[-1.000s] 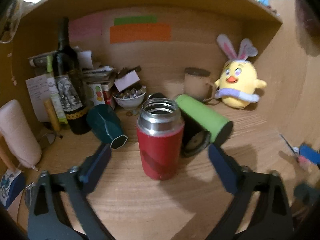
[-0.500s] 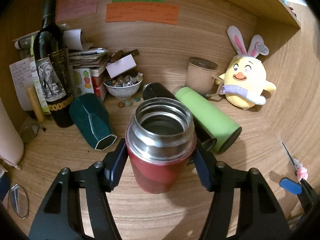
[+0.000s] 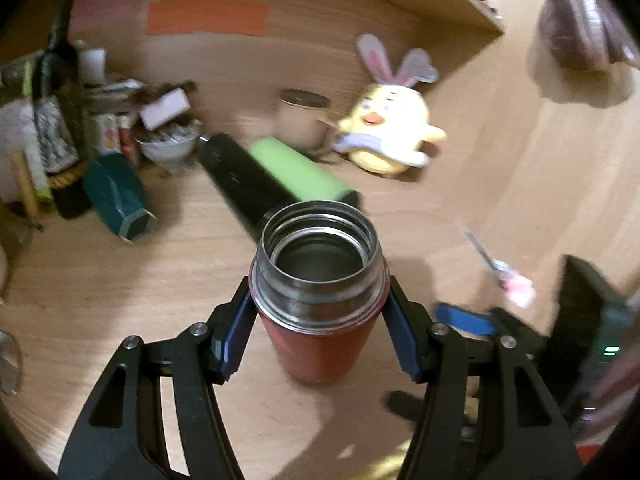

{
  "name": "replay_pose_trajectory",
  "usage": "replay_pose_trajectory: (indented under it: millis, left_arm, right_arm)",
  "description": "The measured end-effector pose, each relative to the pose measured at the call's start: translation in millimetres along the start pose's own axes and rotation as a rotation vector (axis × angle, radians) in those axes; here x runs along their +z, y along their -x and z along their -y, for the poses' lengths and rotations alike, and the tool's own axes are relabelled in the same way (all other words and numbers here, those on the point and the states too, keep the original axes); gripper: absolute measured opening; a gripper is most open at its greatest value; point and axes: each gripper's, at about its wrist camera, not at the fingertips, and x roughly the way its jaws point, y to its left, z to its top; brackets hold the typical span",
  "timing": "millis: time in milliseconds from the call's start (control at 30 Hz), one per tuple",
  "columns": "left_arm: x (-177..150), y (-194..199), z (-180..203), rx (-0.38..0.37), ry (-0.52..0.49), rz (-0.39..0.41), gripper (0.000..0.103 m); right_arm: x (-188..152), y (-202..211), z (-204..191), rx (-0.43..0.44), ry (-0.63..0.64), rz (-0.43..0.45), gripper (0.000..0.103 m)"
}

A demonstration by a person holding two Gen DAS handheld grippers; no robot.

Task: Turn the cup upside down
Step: 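Lift the red thermos with the left gripper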

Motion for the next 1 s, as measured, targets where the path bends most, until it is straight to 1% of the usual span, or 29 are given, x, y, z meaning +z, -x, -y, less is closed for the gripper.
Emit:
replay_pose_trajectory:
  millis: [100, 200, 233, 300, 367, 433, 567, 767, 933, 1000]
  left_arm:
    - [-7.9, 4.8, 8.4, -0.070, 0.005, -0.017, 0.061]
    - [-12.8, 9.3, 14.8, -0.082, -0.007, -0.017, 0.061]
    - [-13.8, 10.4, 15.7, -0.086, -0.007, -0.016, 0.061]
    - [-14.5, 11.7, 12.9, -0.098, 0.005, -0.017, 0.061]
    - [-14.3, 11.6, 7.1, -0.116, 0.029, -0.018, 0.061]
    - [-13.7, 10.9, 1.6, -0.125, 0.049, -0.014, 0.061]
    - [-13.9, 9.7, -4.8, -0.127, 0.056, 0.005, 0.061]
    - [-13.9, 6.4, -0.9, -0.084, 0.009, 0.037, 0.061]
    - [-13.7, 3.7, -5.9, -0.080, 0.010, 0.046, 0.063]
    - [-13.3, 3.5, -7.8, -0.062, 0.011, 0.054, 0.065]
  right_arm:
    - [-3.6, -5.7, -5.6, 0.025, 0.006, -0.021, 0.103]
    - [-5.7, -10.6, -12.7, 0.035, 0.028, -0.024, 0.103]
    - [-5.6, -13.0, -15.8, 0.032, 0.039, -0.023, 0.100]
    - [-5.4, -17.9, -19.7, 0.041, 0.056, -0.030, 0.091]
    - [-4.9, -21.9, -23.5, 0.058, 0.066, -0.039, 0.077]
    - [-4.1, -25.3, -27.0, 0.082, 0.079, -0.043, 0.069]
    - [-3.2, -27.1, -35.6, 0.065, 0.119, -0.013, 0.066]
    - [-1.4, -24.0, -48.6, 0.060, 0.169, 0.031, 0.059]
    - [-0.8, -22.6, -50.3, 0.064, 0.170, 0.044, 0.059]
    - [-1.0, -22.3, -51.2, 0.063, 0.173, 0.046, 0.059]
